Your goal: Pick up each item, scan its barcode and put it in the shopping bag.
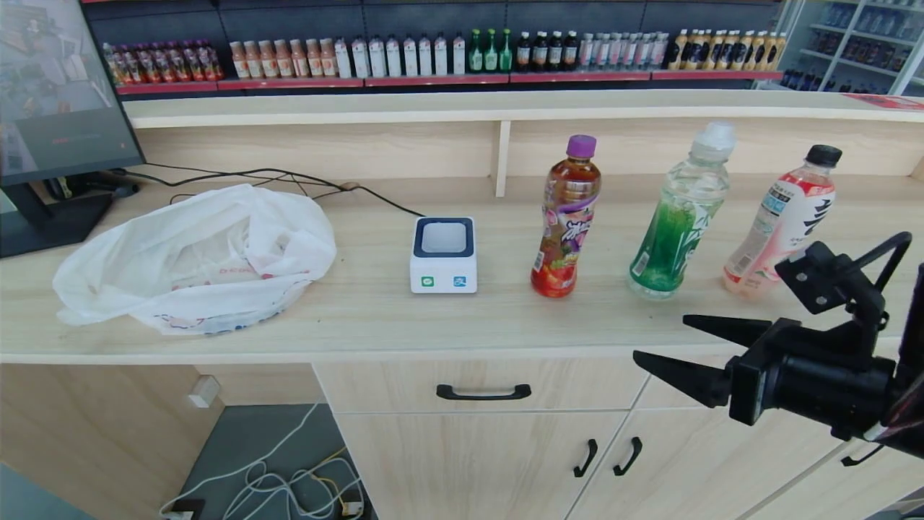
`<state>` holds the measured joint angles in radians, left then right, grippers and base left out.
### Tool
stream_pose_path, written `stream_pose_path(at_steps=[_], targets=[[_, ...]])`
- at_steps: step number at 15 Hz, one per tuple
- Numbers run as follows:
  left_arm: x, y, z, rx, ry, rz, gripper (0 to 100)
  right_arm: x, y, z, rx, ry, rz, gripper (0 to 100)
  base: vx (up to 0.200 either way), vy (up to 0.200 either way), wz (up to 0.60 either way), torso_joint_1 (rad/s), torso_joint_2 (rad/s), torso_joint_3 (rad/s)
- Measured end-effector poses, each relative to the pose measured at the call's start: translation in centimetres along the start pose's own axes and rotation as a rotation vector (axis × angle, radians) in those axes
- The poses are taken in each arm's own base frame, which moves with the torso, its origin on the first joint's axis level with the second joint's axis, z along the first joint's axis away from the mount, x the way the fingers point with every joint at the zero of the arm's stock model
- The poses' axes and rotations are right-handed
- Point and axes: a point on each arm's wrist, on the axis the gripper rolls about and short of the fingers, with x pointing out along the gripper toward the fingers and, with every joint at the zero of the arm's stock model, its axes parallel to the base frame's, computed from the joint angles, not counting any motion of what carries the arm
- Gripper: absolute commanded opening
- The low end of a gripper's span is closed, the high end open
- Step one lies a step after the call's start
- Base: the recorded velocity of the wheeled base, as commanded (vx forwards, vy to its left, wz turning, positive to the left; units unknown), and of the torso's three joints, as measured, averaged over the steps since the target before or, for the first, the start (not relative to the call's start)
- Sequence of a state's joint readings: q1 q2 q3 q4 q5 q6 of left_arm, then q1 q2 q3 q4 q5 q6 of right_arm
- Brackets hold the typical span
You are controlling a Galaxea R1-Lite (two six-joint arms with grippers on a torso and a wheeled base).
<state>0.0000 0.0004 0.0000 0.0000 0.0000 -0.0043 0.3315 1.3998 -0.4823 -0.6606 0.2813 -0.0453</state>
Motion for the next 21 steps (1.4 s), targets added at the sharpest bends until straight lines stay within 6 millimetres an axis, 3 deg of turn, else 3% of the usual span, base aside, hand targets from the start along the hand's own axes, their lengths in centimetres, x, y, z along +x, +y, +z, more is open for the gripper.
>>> stream_pose_path(at_steps=[4, 10, 21], targets=[[0.0, 0.0, 0.0, 0.000, 0.000, 0.000, 100, 3.8, -1.2, 1.3, -0.040, -0.155, -0.019, 100, 0.000, 0.000, 0.00, 0.000, 0.00, 0.000], [0.0, 0.0, 0.0, 0.000, 0.000, 0.000, 100, 8.3, -2.0, 1.3, -0.065, -0.302, -0.110, 100, 0.000, 0.000, 0.00, 0.000, 0.00, 0.000], [0.0, 0.0, 0.0, 0.000, 0.000, 0.000, 100, 13.3, -2.6, 2.0, -0.064, -0.374, -0.191, 100, 0.000, 0.000, 0.00, 0.000, 0.00, 0.000]])
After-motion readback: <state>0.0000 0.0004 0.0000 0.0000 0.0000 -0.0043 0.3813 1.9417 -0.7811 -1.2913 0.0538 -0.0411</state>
